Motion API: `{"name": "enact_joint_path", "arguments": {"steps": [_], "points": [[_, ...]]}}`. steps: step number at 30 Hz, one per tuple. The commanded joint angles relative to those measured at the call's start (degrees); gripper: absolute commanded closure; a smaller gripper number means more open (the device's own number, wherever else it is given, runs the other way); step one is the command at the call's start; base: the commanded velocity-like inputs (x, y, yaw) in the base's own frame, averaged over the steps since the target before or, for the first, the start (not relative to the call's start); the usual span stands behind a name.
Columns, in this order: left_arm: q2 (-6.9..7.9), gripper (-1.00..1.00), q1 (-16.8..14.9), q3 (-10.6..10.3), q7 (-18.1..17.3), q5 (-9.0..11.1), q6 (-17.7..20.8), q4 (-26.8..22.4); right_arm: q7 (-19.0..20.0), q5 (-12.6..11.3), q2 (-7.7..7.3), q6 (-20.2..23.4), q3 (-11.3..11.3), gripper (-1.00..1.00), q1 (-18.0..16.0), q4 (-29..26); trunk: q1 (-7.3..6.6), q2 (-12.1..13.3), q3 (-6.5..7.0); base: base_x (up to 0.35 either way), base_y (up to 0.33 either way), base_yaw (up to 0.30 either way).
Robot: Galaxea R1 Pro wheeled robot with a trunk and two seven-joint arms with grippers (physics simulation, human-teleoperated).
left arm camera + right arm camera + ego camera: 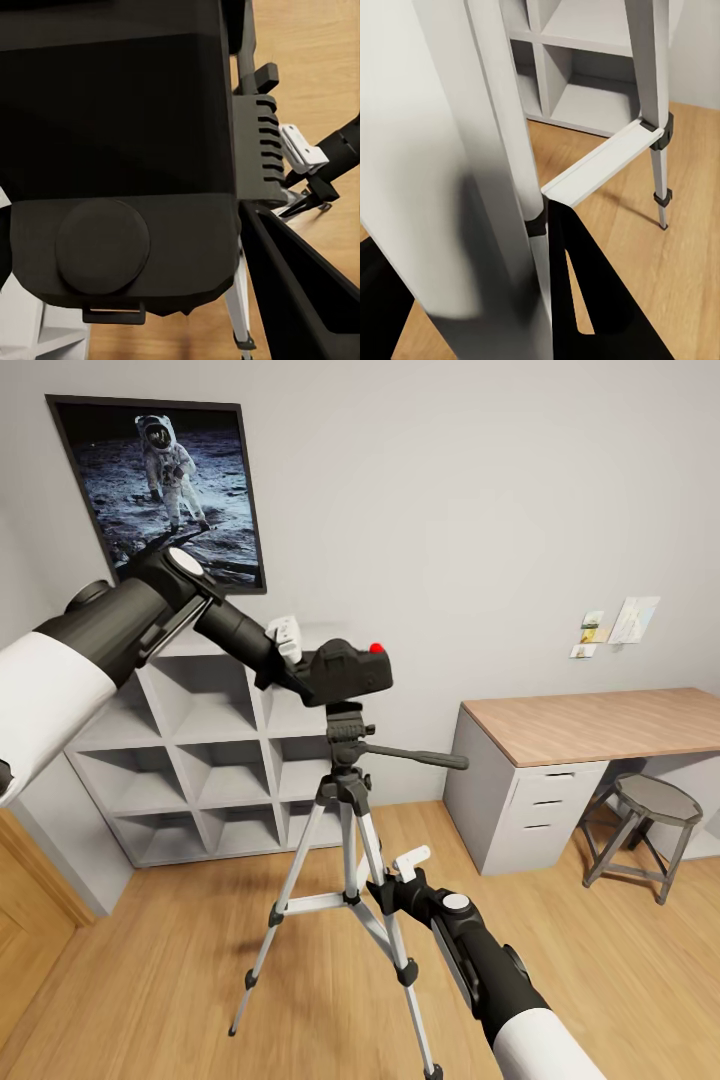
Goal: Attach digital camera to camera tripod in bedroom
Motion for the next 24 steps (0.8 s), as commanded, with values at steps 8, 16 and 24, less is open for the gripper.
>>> {"name": "enact_joint_path", "arguments": {"steps": [8, 16, 24], "points": [[0.08, 1.0, -0.13, 0.12, 0.09, 0.43, 0.47, -0.14, 0.61, 0.88, 0.02, 0.55, -0.08, 1.0, -0.04, 0.26, 0.05, -0.11, -0.14, 0.0, 0.0, 0.0], [0.08, 1.0, -0.12, 0.14, 0.09, 0.42, 0.47, -0.21, 0.61, 0.71, -0.06, 0.53, -0.08, 1.0, -0.02, 0.23, 0.05, -0.11, -0.14, 0.0, 0.0, 0.0], [0.08, 1.0, -0.13, 0.05, 0.27, 0.35, 0.47, -0.24, 0.61, 0.68, -0.07, 0.53, -0.08, 1.0, -0.01, 0.22, 0.05, -0.11, -0.14, 0.0, 0.0, 0.0]]}}
